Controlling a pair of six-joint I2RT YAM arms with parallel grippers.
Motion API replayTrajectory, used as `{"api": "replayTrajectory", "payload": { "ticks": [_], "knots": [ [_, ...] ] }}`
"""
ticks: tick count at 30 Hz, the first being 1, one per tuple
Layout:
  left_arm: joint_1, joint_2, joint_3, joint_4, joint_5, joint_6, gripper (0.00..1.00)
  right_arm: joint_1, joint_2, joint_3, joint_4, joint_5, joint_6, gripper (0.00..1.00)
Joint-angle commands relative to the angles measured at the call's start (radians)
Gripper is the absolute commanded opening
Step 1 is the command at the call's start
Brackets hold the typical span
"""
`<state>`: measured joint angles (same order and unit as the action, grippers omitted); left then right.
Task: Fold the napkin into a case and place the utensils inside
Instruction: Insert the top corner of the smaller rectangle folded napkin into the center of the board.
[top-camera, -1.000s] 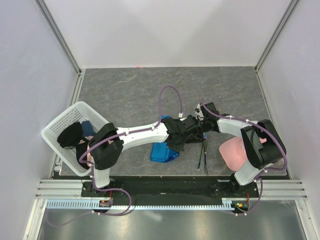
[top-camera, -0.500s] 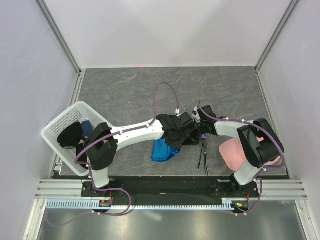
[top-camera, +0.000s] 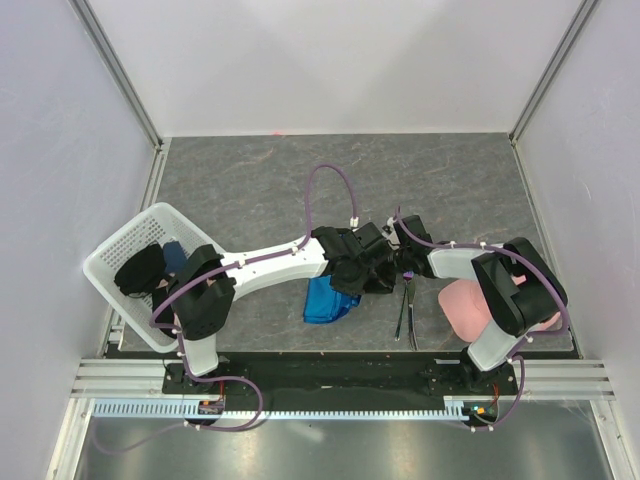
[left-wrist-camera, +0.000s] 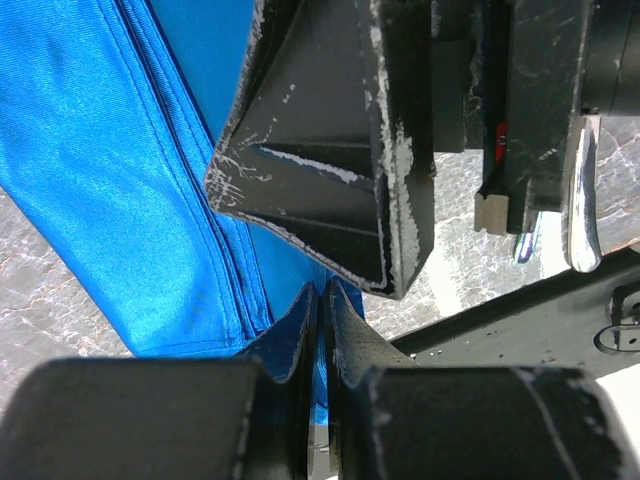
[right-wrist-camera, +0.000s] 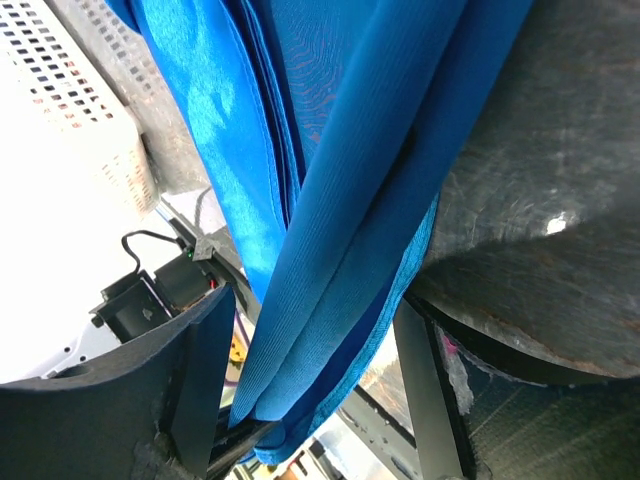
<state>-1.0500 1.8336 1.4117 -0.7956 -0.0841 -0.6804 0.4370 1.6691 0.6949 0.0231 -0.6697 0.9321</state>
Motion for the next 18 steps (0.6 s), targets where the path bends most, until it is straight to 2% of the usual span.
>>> {"api": "replayTrajectory", "payload": {
  "ticks": [1, 18],
  "knots": [
    [0.005, -0.039, 0.003, 0.022, 0.017, -0.015, 0.08, 0.002, 0.014, 0.000, 0.051, 0.041, 0.010, 0.71],
    [0.005, -0.040, 0.000, 0.022, 0.038, -0.024, 0.08, -0.104, 0.126, 0.075, 0.054, 0.032, -0.098, 0.64]
  ]
}}
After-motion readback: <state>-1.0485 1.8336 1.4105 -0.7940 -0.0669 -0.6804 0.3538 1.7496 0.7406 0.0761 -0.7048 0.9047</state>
